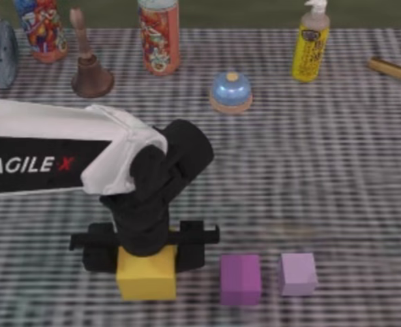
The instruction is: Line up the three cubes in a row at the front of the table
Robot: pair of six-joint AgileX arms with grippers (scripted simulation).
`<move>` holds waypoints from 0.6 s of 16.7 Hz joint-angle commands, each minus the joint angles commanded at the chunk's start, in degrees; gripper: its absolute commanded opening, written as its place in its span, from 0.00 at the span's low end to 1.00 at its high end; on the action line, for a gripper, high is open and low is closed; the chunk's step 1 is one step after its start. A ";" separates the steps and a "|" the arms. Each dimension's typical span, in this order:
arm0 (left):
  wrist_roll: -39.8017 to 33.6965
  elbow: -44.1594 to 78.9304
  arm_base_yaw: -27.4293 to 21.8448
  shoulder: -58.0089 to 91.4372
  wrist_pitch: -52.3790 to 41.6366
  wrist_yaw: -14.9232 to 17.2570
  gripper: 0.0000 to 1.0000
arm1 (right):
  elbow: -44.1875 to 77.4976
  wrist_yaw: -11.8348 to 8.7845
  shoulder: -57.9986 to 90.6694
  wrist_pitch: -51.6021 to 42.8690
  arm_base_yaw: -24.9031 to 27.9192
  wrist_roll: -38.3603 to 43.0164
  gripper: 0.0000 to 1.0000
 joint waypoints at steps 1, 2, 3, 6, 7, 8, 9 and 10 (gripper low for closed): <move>0.00 0.00 0.00 0.00 0.00 0.00 0.23 | 0.00 0.00 0.00 0.00 0.00 0.00 1.00; 0.00 0.00 0.00 0.00 0.00 0.00 0.30 | 0.00 0.00 0.00 0.00 0.00 0.00 1.00; 0.00 0.00 0.00 0.00 0.00 0.00 0.38 | 0.00 0.00 0.00 0.00 0.00 0.00 1.00; 0.00 0.00 0.00 0.00 0.00 0.00 0.60 | 0.00 0.00 0.00 0.00 0.00 0.00 1.00; 0.00 0.00 0.00 0.00 0.00 0.00 0.68 | 0.00 0.00 0.00 0.00 0.00 0.00 1.00; 0.00 0.00 0.00 0.00 0.00 0.00 0.75 | 0.00 0.00 0.00 0.00 0.00 0.00 1.00; 0.00 0.00 0.00 0.00 0.00 0.00 0.83 | 0.00 0.00 0.00 0.00 0.00 0.00 1.00; 0.00 0.00 0.00 0.00 0.00 0.00 0.90 | 0.00 0.00 0.00 0.00 0.00 0.00 1.00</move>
